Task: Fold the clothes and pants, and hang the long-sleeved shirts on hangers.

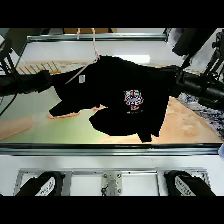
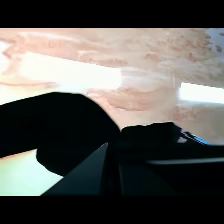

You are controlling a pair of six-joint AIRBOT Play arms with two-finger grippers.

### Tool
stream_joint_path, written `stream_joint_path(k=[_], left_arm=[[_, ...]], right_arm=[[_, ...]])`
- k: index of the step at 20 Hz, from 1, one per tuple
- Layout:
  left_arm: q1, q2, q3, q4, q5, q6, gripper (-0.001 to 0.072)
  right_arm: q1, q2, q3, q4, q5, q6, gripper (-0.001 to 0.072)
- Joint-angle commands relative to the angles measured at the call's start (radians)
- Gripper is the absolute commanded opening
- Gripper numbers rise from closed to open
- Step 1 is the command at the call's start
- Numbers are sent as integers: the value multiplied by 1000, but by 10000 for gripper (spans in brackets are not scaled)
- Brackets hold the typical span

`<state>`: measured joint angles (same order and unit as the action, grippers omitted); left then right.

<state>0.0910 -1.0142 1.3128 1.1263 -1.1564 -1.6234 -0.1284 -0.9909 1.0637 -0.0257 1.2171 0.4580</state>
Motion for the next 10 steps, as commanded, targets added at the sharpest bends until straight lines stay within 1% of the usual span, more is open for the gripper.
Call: stream_joint_path(k=[1, 2, 3, 6, 7, 10], left_arm=[[-57, 1, 130, -20, -71, 20, 19], [-81, 1, 159, -20, -80, 20, 19], [-104, 1, 184, -20, -92, 20, 19], [-172, 1, 230, -19, -109, 20, 19], [-194, 1, 240, -20, -110, 20, 19], [-253, 1, 258, -20, -119, 19, 18]], right_arm=[[1, -3, -1, -66, 3, -2, 23], [2, -3, -3, -79, 15, -5, 23], [2, -3, -6, -77, 39, -30, 23], [1, -3, -38, -27, 75, -129, 23], [1, -3, -64, 14, 77, -153, 23], [2, -3, -196, 196, 112, -272, 23]])
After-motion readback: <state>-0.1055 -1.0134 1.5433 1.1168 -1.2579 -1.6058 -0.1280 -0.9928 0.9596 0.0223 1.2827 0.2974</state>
